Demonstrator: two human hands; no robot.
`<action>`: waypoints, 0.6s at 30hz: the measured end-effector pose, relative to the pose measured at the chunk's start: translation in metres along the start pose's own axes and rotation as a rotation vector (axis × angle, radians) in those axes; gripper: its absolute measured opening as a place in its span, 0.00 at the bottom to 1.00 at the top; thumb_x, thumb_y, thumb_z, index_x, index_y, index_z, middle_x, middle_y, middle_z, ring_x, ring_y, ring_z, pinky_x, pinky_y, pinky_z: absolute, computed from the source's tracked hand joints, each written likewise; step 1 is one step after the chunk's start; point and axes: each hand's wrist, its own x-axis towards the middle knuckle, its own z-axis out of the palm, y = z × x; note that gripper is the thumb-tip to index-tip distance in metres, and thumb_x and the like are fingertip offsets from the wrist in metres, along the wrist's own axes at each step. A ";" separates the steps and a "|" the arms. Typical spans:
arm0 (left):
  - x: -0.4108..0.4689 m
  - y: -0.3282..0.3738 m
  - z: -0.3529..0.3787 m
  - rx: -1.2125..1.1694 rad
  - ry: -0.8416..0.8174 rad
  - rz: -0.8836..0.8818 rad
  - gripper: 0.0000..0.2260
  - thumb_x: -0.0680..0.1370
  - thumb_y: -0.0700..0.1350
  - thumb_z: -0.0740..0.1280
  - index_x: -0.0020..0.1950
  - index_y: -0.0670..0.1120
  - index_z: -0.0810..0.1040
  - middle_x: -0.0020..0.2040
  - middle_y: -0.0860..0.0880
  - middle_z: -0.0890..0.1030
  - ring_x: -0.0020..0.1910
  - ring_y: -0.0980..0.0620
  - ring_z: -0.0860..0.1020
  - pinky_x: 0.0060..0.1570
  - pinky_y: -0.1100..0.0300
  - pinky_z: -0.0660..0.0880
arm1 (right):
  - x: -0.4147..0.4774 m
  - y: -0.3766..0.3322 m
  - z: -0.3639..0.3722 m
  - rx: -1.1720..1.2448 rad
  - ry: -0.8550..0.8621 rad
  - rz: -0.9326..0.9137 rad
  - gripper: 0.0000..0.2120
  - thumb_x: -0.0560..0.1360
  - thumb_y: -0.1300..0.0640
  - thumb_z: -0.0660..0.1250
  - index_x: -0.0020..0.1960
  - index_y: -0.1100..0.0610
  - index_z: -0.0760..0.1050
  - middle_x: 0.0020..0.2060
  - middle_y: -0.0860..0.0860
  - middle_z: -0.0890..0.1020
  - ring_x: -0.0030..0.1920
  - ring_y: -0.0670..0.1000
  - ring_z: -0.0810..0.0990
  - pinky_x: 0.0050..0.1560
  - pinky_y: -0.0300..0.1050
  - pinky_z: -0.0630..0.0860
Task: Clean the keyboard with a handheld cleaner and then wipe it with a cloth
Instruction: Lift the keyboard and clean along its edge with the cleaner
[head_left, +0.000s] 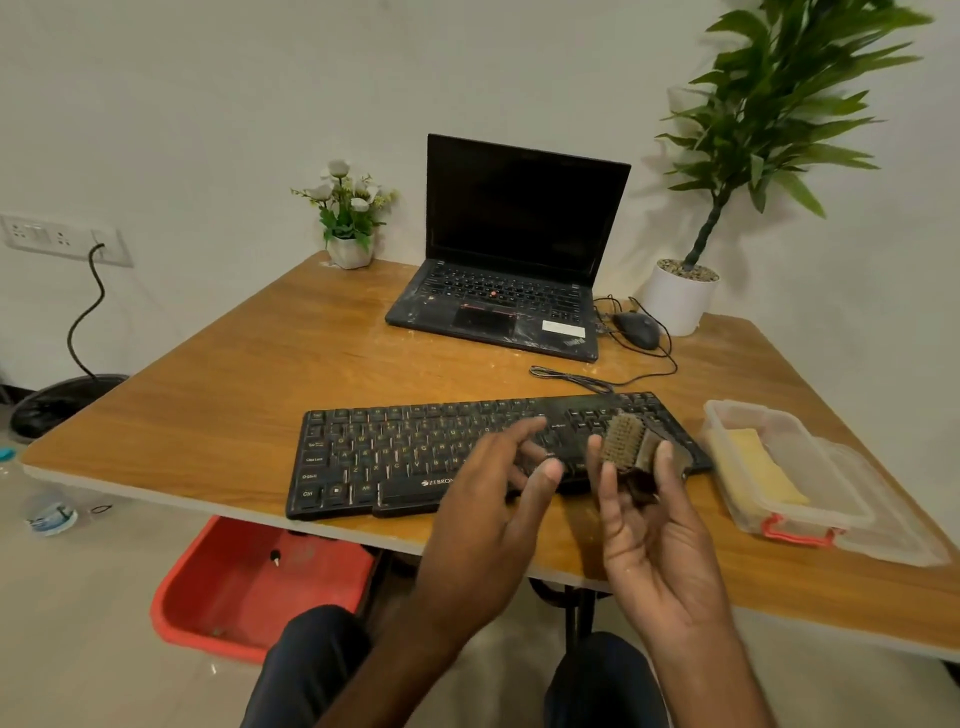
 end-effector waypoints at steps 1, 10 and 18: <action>0.004 0.003 0.005 -0.024 -0.019 -0.002 0.20 0.81 0.59 0.59 0.73 0.59 0.69 0.57 0.62 0.75 0.57 0.59 0.76 0.51 0.65 0.76 | -0.004 -0.001 0.000 0.001 0.018 0.001 0.49 0.46 0.62 0.87 0.66 0.59 0.75 0.60 0.62 0.81 0.55 0.60 0.84 0.39 0.43 0.84; 0.029 0.016 0.035 -0.521 -0.447 -0.240 0.19 0.81 0.53 0.65 0.72 0.54 0.73 0.61 0.53 0.81 0.59 0.57 0.80 0.55 0.63 0.77 | -0.022 0.000 -0.009 0.003 0.114 0.105 0.32 0.69 0.49 0.78 0.68 0.62 0.74 0.57 0.59 0.82 0.46 0.50 0.82 0.39 0.37 0.82; 0.029 0.016 0.045 -0.612 -0.564 -0.360 0.21 0.76 0.57 0.68 0.68 0.54 0.77 0.50 0.53 0.81 0.43 0.57 0.79 0.41 0.65 0.76 | -0.032 -0.005 -0.010 -0.198 0.092 0.203 0.27 0.75 0.41 0.64 0.62 0.61 0.79 0.39 0.54 0.78 0.33 0.45 0.74 0.22 0.35 0.67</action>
